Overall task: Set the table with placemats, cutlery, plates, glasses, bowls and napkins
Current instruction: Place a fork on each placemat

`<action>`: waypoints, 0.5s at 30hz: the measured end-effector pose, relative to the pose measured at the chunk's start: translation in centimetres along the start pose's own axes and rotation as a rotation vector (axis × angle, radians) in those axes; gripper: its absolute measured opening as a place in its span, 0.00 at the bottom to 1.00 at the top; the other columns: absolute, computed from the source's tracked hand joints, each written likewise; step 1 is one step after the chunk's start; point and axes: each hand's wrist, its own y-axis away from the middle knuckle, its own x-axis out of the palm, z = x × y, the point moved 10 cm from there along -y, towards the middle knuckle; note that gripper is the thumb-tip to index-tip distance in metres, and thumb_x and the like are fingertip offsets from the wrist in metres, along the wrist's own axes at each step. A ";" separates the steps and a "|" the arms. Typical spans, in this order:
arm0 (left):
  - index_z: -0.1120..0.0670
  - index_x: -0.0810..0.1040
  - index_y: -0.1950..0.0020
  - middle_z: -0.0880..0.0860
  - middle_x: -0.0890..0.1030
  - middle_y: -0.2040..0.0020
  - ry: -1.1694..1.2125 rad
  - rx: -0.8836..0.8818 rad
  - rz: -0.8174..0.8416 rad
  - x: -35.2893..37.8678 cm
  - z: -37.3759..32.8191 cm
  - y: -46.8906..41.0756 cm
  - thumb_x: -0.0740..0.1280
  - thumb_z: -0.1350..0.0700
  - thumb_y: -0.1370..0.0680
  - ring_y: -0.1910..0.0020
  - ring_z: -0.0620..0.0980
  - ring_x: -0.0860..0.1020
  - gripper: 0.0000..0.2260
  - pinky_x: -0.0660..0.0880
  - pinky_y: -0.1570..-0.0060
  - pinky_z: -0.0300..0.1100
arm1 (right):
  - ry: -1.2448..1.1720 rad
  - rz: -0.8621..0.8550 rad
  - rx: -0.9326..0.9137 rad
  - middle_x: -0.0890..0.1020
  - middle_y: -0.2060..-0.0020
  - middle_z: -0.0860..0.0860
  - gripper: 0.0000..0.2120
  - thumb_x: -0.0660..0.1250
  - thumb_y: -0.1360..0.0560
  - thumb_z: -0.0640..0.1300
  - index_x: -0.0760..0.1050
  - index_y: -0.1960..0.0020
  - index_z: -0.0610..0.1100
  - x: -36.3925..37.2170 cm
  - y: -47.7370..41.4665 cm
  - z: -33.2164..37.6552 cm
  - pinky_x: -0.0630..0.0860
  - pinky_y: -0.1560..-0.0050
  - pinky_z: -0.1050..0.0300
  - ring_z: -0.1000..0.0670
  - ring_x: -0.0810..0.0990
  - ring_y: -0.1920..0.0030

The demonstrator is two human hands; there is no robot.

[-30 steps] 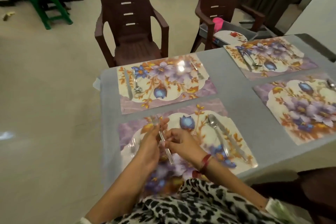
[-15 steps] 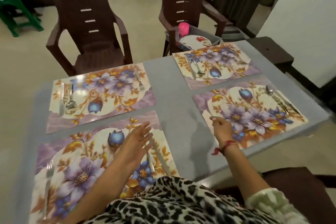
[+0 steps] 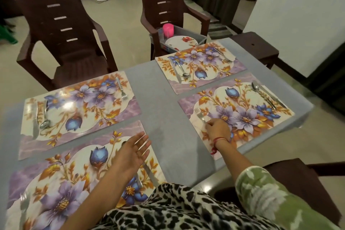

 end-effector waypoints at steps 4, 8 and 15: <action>0.53 0.77 0.51 0.50 0.80 0.53 -0.020 0.012 -0.043 -0.5 -0.1 -0.2 0.57 0.56 0.18 0.55 0.48 0.78 0.10 0.71 0.56 0.40 | 0.257 -0.027 -0.061 0.83 0.55 0.43 0.10 0.62 0.24 0.46 0.81 0.53 0.44 0.0 0.1 1.3 0.72 0.60 0.58 0.42 0.81 0.52; 0.54 0.77 0.52 0.51 0.79 0.55 -0.031 0.019 -0.047 -0.7 -0.8 -0.1 0.57 0.57 0.18 0.57 0.48 0.77 0.10 0.70 0.57 0.40 | 0.335 -0.004 -0.087 0.83 0.54 0.45 0.10 0.61 0.23 0.46 0.81 0.51 0.46 0.1 -0.2 1.3 0.72 0.59 0.58 0.43 0.81 0.52; 0.54 0.77 0.51 0.50 0.79 0.56 -0.049 0.012 -0.035 -0.4 -1.0 -1.2 0.58 0.57 0.19 0.57 0.47 0.77 0.09 0.70 0.57 0.39 | 0.338 0.065 -0.123 0.81 0.48 0.43 0.11 0.61 0.23 0.45 0.77 0.43 0.45 0.6 -0.5 1.9 0.72 0.54 0.56 0.42 0.79 0.48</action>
